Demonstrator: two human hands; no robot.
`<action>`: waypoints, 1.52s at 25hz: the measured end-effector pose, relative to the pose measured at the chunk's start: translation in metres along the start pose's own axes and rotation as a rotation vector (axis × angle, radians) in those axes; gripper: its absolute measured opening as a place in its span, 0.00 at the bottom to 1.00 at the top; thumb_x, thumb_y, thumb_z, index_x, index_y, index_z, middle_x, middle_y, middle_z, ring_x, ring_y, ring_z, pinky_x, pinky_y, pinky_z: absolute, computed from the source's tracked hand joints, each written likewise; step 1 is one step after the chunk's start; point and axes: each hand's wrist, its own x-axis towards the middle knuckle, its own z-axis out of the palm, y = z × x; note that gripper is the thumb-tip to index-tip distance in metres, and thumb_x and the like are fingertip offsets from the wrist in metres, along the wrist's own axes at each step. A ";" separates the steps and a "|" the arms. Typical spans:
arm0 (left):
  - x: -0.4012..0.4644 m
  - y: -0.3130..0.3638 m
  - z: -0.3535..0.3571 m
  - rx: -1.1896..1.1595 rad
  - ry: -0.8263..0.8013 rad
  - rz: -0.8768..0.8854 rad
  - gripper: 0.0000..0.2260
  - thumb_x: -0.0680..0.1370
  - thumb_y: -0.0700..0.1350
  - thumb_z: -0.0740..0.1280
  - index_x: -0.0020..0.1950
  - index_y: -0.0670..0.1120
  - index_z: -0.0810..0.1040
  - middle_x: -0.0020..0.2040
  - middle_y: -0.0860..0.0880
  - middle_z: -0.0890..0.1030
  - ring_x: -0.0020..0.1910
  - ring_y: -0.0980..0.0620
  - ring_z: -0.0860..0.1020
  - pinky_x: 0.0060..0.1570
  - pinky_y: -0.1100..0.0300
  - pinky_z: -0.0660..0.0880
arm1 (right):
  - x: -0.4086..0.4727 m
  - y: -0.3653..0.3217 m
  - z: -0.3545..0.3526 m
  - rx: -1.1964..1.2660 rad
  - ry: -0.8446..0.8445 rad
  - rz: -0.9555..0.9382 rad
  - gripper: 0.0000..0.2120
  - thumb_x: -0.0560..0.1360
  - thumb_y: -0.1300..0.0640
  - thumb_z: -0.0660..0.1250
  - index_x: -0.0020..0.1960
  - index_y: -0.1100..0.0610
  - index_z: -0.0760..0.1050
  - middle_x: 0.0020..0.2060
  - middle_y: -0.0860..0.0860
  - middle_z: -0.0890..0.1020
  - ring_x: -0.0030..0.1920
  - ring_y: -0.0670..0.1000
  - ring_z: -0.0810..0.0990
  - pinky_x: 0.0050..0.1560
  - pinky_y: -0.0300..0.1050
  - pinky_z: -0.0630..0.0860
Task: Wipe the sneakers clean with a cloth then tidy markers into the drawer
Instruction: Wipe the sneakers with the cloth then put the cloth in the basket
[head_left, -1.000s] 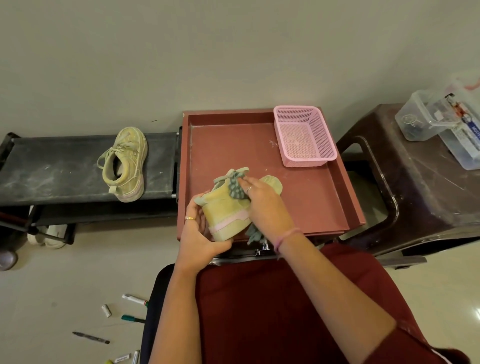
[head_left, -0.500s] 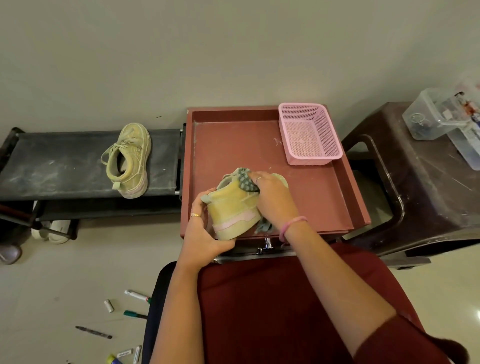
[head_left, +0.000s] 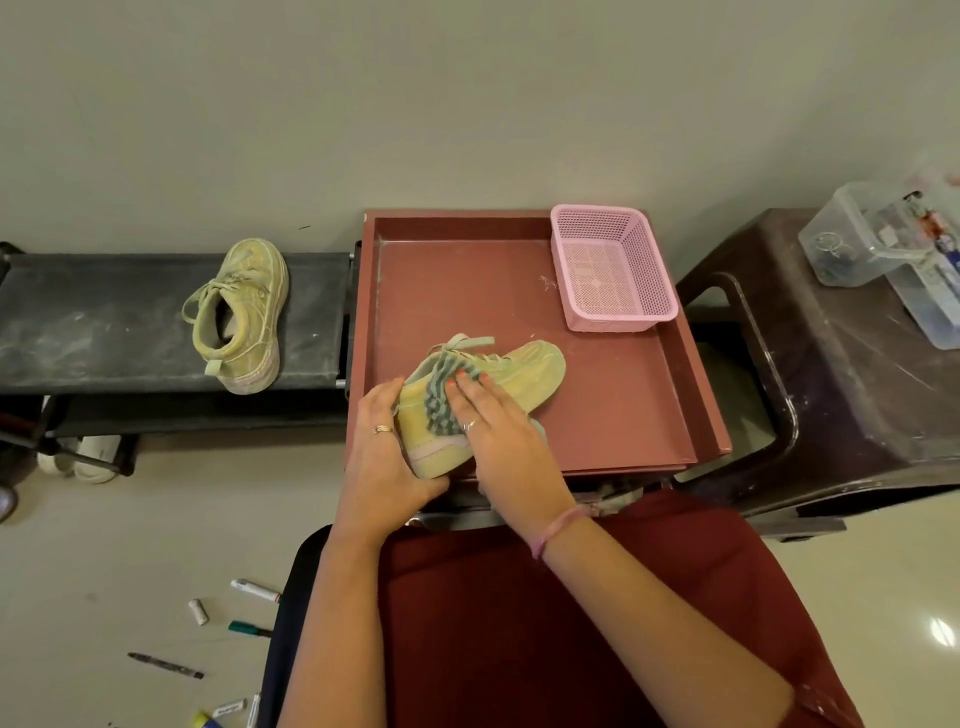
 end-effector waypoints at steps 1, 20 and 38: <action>0.000 0.000 0.000 0.036 -0.016 0.000 0.53 0.57 0.39 0.80 0.76 0.49 0.56 0.65 0.62 0.57 0.68 0.53 0.64 0.67 0.51 0.69 | 0.017 0.002 -0.006 -0.059 -0.013 0.026 0.27 0.72 0.67 0.65 0.71 0.61 0.67 0.67 0.55 0.72 0.68 0.56 0.71 0.64 0.45 0.70; 0.007 -0.006 -0.003 0.003 -0.006 0.044 0.45 0.59 0.38 0.80 0.70 0.50 0.63 0.66 0.59 0.64 0.67 0.56 0.68 0.64 0.55 0.71 | 0.029 -0.013 -0.005 0.161 -0.109 0.245 0.30 0.77 0.68 0.56 0.77 0.55 0.53 0.76 0.52 0.58 0.75 0.53 0.55 0.74 0.47 0.55; 0.007 -0.003 -0.003 0.040 -0.003 0.032 0.45 0.56 0.38 0.79 0.69 0.49 0.65 0.66 0.55 0.65 0.65 0.54 0.68 0.62 0.49 0.73 | -0.019 0.009 0.006 0.104 -0.016 0.102 0.37 0.69 0.73 0.65 0.75 0.61 0.58 0.74 0.55 0.63 0.74 0.57 0.58 0.73 0.47 0.57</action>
